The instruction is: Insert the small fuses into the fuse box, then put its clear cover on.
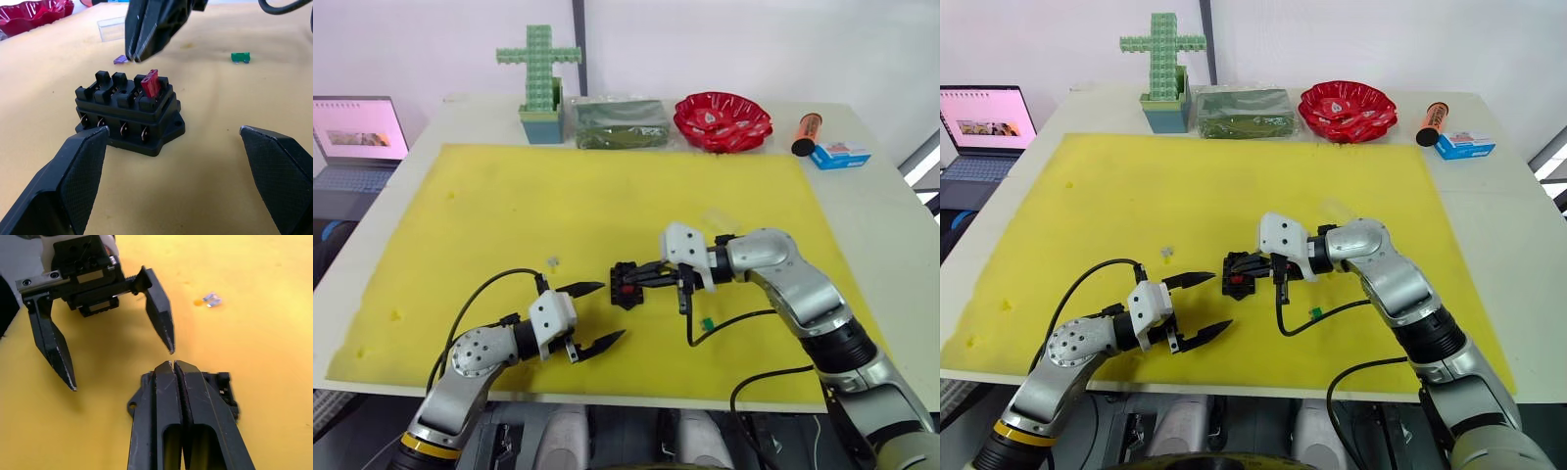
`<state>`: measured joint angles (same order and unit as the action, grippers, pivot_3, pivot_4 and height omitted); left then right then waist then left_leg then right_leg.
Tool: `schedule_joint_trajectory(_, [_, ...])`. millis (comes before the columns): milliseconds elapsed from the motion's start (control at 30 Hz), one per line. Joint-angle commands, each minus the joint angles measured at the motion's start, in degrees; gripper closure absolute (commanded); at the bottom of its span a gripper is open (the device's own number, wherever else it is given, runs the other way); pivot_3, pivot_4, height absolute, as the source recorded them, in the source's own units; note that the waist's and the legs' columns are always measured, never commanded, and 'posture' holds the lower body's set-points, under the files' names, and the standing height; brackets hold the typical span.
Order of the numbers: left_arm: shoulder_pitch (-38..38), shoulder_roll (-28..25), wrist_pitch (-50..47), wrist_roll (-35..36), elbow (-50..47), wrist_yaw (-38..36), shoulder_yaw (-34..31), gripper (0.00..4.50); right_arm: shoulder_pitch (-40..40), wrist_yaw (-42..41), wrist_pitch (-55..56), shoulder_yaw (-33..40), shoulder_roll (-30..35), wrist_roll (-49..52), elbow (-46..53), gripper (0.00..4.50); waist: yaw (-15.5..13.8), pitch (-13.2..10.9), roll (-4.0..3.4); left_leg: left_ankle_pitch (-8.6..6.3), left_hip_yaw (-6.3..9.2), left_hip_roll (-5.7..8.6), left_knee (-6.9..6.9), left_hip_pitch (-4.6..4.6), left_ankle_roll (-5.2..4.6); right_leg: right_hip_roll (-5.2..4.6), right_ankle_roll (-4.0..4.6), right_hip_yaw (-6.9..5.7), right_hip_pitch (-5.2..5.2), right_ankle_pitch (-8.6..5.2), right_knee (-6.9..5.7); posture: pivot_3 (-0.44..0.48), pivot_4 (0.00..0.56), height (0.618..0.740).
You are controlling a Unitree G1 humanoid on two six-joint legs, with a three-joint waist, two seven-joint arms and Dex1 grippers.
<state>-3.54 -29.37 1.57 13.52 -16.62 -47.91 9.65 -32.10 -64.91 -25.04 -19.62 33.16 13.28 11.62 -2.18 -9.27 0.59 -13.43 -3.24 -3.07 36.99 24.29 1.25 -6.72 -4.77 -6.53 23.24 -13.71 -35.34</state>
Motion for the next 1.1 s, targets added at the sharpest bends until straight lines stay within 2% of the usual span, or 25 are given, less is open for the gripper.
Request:
schedule_joint_trajectory(33, [0.2, -0.1, 1.2, 0.2, -1.0, 0.1, -0.9, 0.00, 0.0, 0.2, 0.8, 0.1, -0.2, -0.1, 1.4, 4.49, 0.0, 0.0, 0.00, 0.00, 0.00, 0.00, 0.00, 0.00, 0.00, 0.00, 0.00, 0.00, 0.00, 0.00, 0.00, 0.000, 0.150, 0.740])
schedule_joint_trajectory(1100, [1.6, 0.3, 0.1, 0.5, -2.7, 2.2, -1.6, 0.00, 2.1, 0.6, 1.6, -0.9, 0.6, -3.1, 1.2, 4.49, 0.0, 0.0, 0.00, 0.00, 0.00, 0.00, 0.00, 0.00, 0.00, 0.00, -0.01, 0.00, -0.01, 0.00, 0.00, 0.000, 0.150, 0.740])
